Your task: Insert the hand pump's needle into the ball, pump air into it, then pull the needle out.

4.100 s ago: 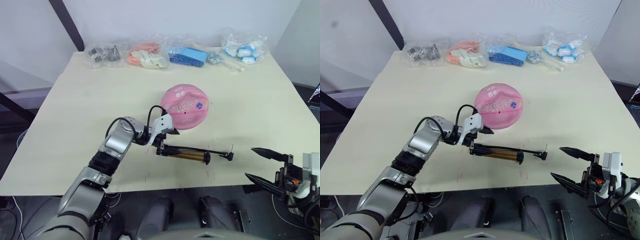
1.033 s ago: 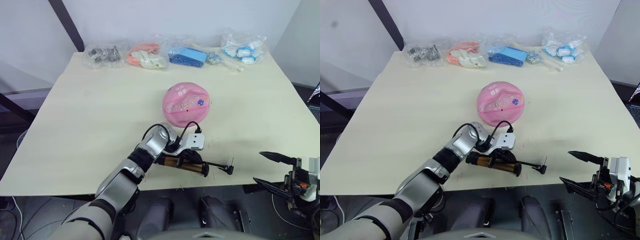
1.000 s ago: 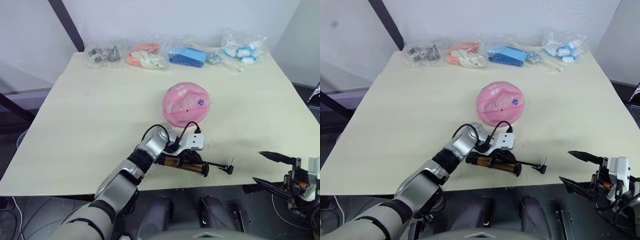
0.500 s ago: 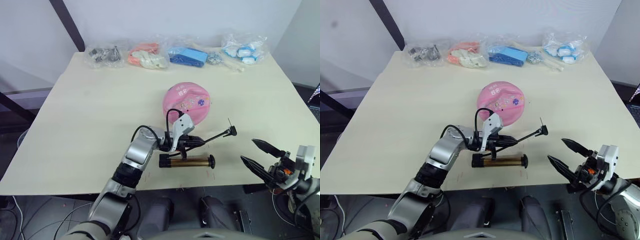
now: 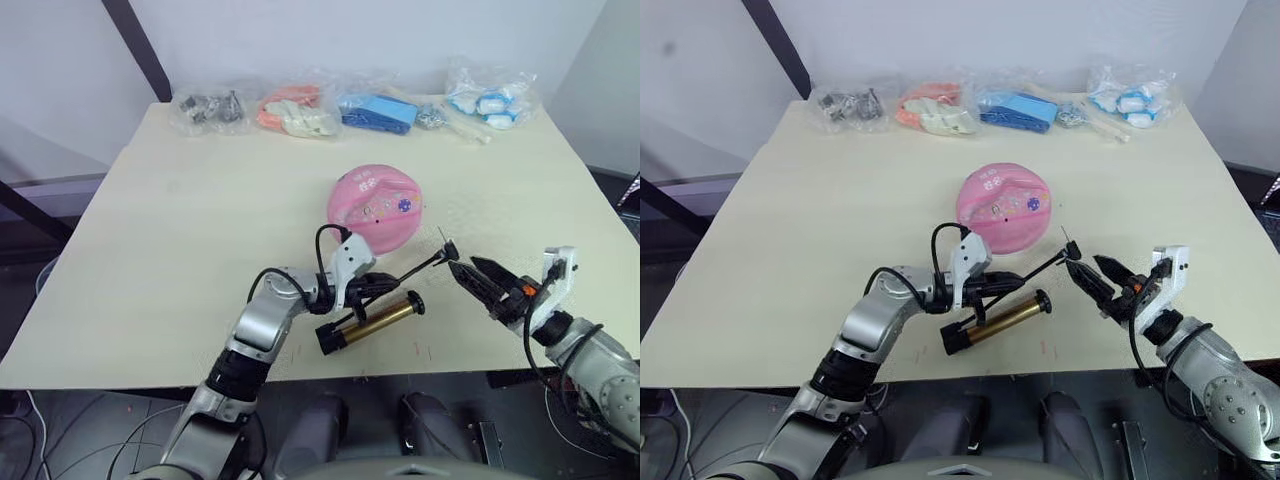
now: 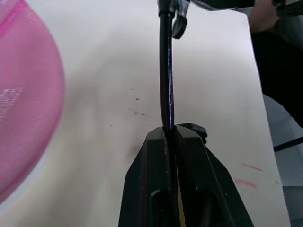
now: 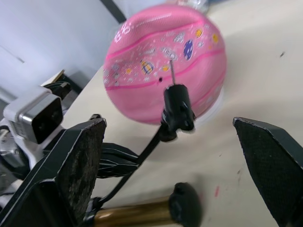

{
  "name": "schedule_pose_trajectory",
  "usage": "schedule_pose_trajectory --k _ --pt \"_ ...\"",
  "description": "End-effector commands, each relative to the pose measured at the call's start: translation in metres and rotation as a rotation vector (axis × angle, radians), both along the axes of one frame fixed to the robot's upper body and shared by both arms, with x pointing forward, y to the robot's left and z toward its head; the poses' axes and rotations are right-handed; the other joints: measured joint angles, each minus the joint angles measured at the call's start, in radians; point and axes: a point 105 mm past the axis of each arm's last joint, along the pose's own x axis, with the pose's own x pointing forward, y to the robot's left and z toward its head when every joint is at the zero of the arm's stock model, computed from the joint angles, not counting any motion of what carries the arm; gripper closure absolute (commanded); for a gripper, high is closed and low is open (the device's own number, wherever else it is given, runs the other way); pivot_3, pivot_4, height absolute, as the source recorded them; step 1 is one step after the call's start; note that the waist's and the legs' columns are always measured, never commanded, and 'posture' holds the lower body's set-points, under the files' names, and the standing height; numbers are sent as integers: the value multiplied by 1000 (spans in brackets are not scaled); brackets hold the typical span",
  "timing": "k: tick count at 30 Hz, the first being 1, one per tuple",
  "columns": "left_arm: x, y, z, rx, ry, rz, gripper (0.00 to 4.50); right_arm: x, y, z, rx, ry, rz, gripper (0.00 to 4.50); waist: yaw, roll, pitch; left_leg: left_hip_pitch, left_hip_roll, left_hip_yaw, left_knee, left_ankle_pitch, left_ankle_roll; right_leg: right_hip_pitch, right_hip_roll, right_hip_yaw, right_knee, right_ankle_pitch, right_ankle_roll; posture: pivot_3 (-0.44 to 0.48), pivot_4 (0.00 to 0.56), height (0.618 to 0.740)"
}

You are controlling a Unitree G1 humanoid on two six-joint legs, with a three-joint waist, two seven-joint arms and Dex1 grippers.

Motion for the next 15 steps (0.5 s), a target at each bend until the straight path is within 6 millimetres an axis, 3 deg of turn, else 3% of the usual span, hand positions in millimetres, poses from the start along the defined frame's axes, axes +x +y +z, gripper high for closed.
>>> schedule_pose_trajectory --k 1,5,15 --pt "-7 -5 14 -17 -74 -66 4353 -1 3 7 14 46 44 0 0 0 0 0 0 0 0 0 0 0 0 0 0 0 0 0 150 740" --pt "-2 -3 17 -44 -58 -59 4353 6 7 17 84 101 71 0 -3 0 0 0 0 0 0 0 0 0 1 0 1 0 0 0 150 740" --pt "-1 -1 13 -6 -70 -97 4353 10 5 16 28 125 103 0 -2 0 0 0 0 0 0 0 1 0 4 0 0 0 0 0 150 740"
